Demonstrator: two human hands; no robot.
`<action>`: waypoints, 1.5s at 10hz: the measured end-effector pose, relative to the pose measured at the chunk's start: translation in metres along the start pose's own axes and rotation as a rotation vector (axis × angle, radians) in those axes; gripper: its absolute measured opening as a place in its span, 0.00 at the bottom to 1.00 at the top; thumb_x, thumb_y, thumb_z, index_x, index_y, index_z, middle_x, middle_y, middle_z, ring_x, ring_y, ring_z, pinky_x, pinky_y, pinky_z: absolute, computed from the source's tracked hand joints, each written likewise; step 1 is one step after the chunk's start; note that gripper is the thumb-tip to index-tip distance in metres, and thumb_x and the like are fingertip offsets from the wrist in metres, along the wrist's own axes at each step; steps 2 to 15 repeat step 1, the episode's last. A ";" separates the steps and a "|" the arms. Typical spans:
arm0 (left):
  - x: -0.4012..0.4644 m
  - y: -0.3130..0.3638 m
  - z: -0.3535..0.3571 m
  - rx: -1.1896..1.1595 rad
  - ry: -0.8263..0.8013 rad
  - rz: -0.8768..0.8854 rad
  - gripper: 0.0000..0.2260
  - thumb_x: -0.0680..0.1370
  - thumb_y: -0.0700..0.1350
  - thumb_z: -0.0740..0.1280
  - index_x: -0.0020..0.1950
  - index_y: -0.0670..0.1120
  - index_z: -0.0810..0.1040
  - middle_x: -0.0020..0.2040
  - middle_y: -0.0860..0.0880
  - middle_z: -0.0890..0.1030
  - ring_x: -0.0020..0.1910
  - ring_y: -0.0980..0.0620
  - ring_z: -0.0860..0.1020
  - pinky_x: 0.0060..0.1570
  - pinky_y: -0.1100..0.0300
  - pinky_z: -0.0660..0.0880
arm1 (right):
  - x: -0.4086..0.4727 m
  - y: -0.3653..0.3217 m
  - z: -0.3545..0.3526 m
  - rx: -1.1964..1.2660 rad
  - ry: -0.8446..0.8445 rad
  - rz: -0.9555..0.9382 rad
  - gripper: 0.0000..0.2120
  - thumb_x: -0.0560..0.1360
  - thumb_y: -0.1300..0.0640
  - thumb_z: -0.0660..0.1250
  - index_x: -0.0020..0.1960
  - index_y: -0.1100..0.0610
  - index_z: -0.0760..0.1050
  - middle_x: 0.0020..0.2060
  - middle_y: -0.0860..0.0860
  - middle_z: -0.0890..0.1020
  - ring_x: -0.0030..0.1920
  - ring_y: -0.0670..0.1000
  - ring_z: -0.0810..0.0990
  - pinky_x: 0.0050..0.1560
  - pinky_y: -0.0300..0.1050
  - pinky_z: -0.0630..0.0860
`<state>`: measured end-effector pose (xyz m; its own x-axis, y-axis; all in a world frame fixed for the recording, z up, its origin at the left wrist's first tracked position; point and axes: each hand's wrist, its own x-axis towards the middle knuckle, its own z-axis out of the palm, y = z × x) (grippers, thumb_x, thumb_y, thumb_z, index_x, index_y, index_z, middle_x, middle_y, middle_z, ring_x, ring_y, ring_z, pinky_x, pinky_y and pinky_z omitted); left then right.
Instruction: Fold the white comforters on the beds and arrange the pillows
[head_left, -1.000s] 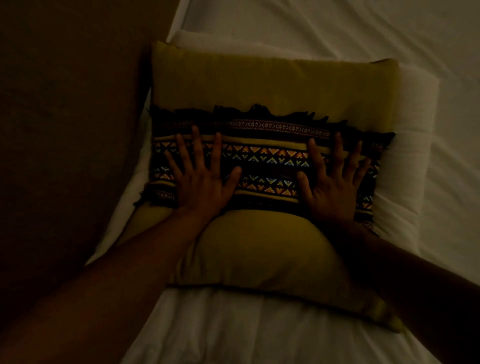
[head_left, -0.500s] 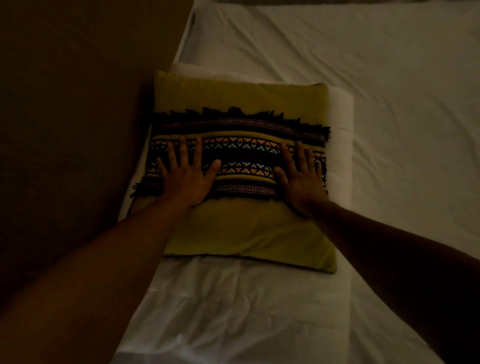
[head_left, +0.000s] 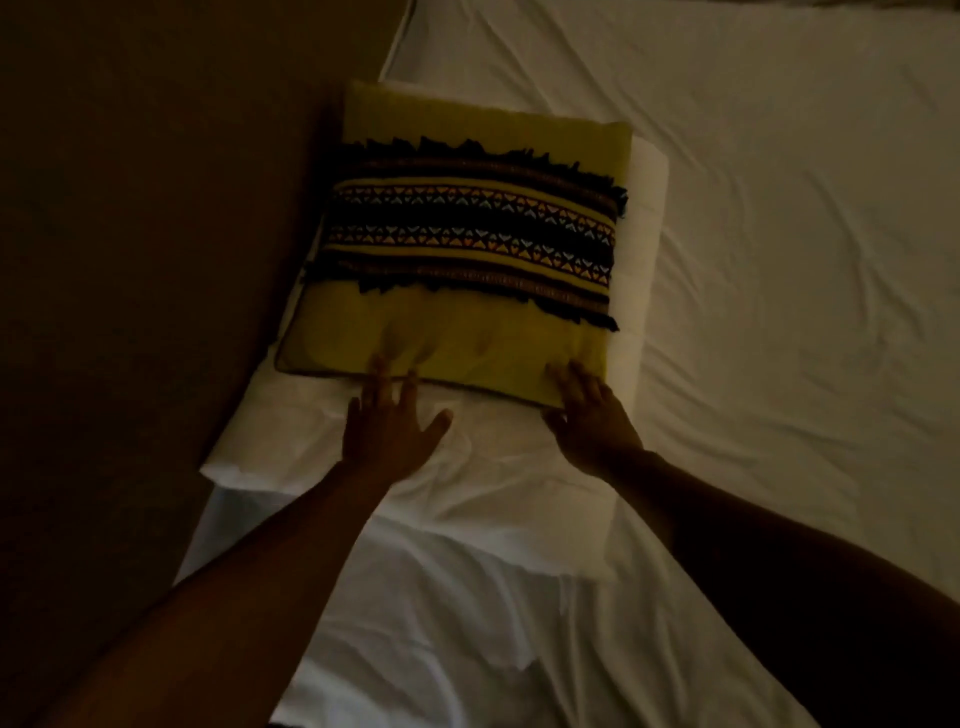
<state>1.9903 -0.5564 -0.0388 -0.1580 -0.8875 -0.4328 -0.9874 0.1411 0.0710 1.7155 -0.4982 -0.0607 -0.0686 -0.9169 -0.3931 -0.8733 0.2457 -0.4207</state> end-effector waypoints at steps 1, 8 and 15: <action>-0.047 0.011 0.016 0.014 -0.068 -0.043 0.38 0.77 0.70 0.50 0.81 0.51 0.48 0.81 0.43 0.49 0.79 0.41 0.49 0.75 0.40 0.50 | -0.033 0.004 0.006 -0.219 -0.029 -0.004 0.28 0.80 0.39 0.52 0.78 0.40 0.50 0.80 0.50 0.50 0.77 0.61 0.56 0.74 0.63 0.58; -0.047 0.011 0.016 0.014 -0.068 -0.043 0.38 0.77 0.70 0.50 0.81 0.51 0.48 0.81 0.43 0.49 0.79 0.41 0.49 0.75 0.40 0.50 | -0.033 0.004 0.006 -0.219 -0.029 -0.004 0.28 0.80 0.39 0.52 0.78 0.40 0.50 0.80 0.50 0.50 0.77 0.61 0.56 0.74 0.63 0.58; -0.047 0.011 0.016 0.014 -0.068 -0.043 0.38 0.77 0.70 0.50 0.81 0.51 0.48 0.81 0.43 0.49 0.79 0.41 0.49 0.75 0.40 0.50 | -0.033 0.004 0.006 -0.219 -0.029 -0.004 0.28 0.80 0.39 0.52 0.78 0.40 0.50 0.80 0.50 0.50 0.77 0.61 0.56 0.74 0.63 0.58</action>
